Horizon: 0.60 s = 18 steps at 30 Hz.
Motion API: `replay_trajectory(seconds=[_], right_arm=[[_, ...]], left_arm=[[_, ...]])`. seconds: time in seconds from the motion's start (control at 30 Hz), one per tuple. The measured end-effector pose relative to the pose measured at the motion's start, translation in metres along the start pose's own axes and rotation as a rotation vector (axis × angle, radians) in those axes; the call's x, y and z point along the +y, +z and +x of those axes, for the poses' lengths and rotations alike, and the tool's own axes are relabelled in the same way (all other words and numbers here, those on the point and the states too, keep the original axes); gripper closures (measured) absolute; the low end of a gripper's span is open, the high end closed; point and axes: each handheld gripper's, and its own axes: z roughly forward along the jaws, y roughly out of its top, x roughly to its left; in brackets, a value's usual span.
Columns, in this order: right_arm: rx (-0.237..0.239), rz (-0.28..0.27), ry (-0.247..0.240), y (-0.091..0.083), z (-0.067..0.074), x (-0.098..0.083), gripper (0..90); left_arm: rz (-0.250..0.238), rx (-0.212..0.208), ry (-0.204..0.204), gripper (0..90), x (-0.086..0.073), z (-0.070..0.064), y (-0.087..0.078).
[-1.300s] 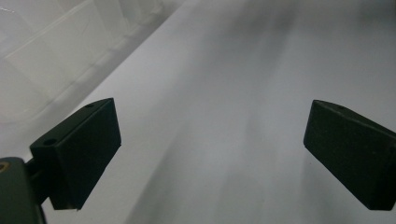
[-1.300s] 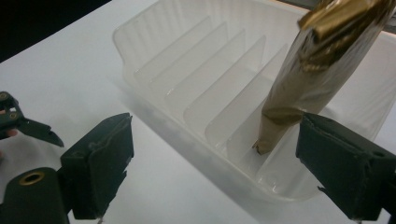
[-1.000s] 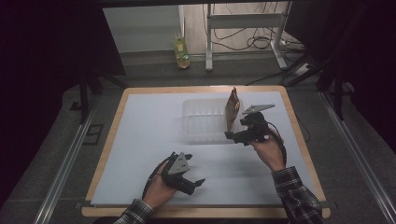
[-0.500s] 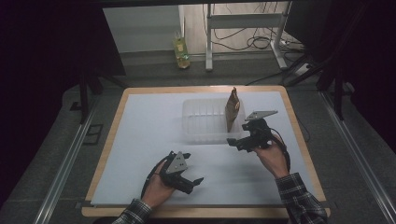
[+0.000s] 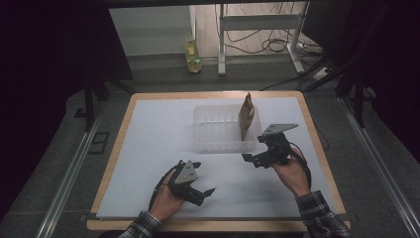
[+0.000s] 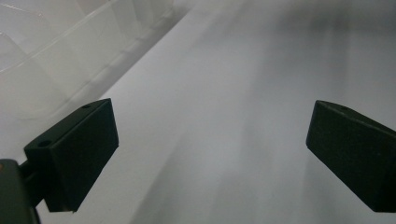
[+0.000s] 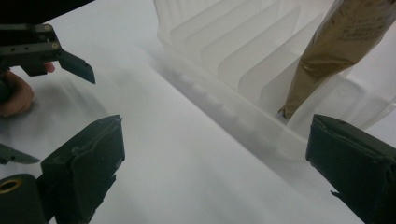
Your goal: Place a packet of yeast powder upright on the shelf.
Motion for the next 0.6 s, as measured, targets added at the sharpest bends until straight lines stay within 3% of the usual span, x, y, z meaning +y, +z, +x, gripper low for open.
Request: replay_trajectory(seconds=[0.6], right_arm=[[0.011, 0.019, -0.011, -0.007, 0.01, -0.023, 2.6]], left_arm=[[-0.006, 0.003, 0.001, 1.9, -0.001, 0.001, -0.001]])
